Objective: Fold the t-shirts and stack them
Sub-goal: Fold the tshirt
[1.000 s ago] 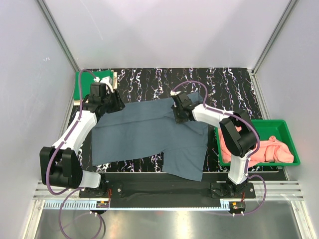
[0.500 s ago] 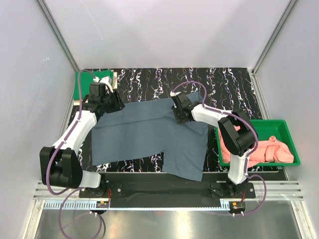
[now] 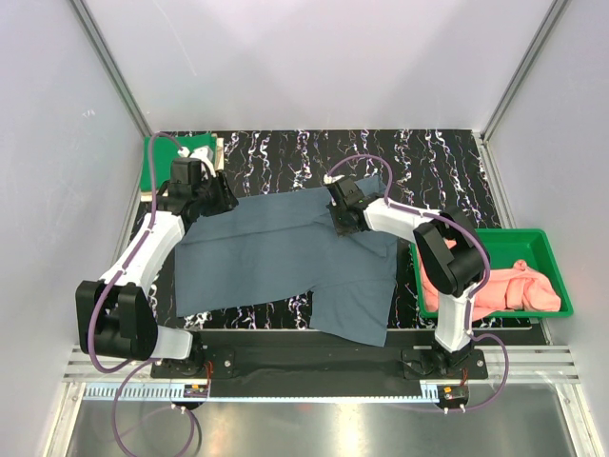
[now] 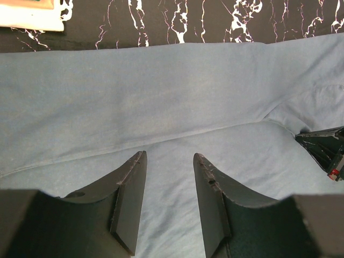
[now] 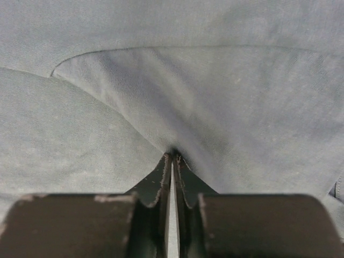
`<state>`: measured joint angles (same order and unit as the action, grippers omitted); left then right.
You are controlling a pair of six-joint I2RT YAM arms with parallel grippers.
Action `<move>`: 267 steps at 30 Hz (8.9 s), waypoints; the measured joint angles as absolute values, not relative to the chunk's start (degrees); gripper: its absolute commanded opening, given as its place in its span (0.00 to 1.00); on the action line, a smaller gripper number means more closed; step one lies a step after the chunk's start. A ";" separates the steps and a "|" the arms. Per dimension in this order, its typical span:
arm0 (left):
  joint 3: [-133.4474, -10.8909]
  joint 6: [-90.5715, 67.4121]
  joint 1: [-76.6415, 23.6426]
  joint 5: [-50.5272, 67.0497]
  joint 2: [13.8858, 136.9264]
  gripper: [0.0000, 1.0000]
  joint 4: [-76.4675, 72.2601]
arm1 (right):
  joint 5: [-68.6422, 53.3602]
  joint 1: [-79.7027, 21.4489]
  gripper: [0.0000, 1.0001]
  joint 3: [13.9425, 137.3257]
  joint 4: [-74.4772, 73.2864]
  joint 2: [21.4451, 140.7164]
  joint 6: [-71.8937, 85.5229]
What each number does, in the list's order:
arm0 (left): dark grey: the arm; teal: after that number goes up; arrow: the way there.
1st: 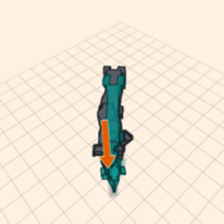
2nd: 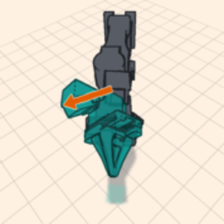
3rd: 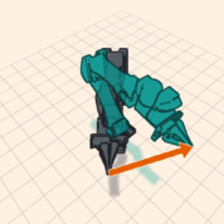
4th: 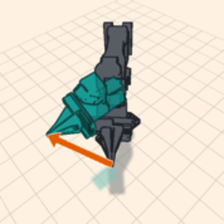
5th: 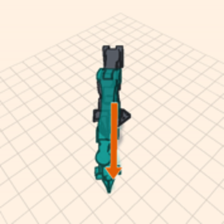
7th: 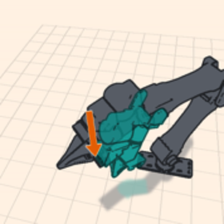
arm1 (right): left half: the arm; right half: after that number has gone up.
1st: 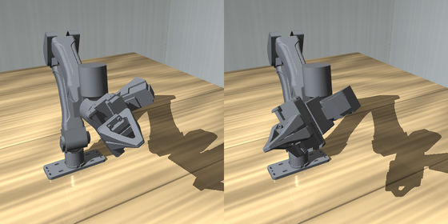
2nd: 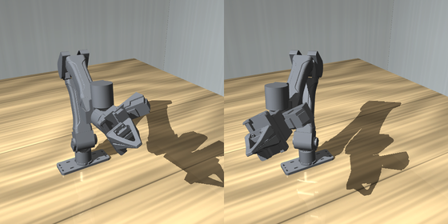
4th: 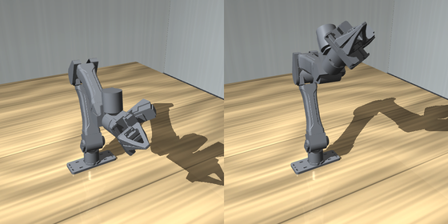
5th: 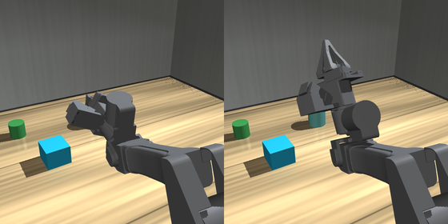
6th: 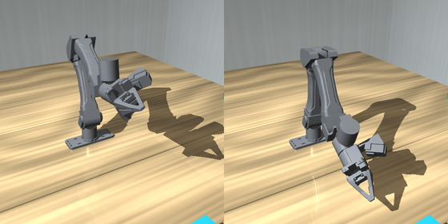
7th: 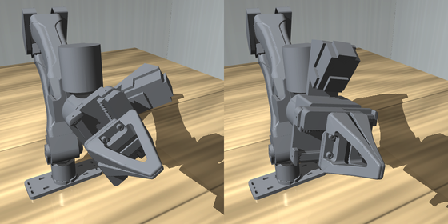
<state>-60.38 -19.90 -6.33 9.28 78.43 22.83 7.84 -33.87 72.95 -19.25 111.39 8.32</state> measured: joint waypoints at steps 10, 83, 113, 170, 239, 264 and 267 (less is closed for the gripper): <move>-60.38 -19.90 -6.26 9.28 78.43 0.45 22.83 | 7.99 -33.87 0.00 73.10 -19.38 111.42 7.68; -60.38 -19.86 -6.00 10.94 78.50 0.47 22.81 | 13.02 -36.18 0.25 74.02 -20.40 112.40 8.78; -60.38 -19.70 -5.98 11.66 78.63 0.48 22.81 | 15.42 -36.27 0.00 75.44 -20.84 113.45 7.03; -52.58 -32.03 -26.79 22.76 83.00 0.48 10.13 | 1.72 -22.50 0.29 74.00 -43.51 94.15 34.61; -57.41 -39.38 -35.62 21.26 106.04 0.00 -2.55 | 4.89 -17.30 0.31 56.53 -29.58 93.78 43.11; -59.20 -36.45 -36.71 18.11 104.97 0.00 3.40 | 4.86 -17.28 0.09 56.12 -27.68 96.44 41.89; -59.46 -36.47 -36.71 17.89 104.97 0.00 3.92 | 4.75 -17.28 0.08 56.25 -27.88 96.01 41.60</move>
<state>-59.46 -36.47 -36.71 17.89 104.97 3.92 4.75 -17.28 56.25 -27.88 96.01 41.60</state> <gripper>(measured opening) 0.012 0.097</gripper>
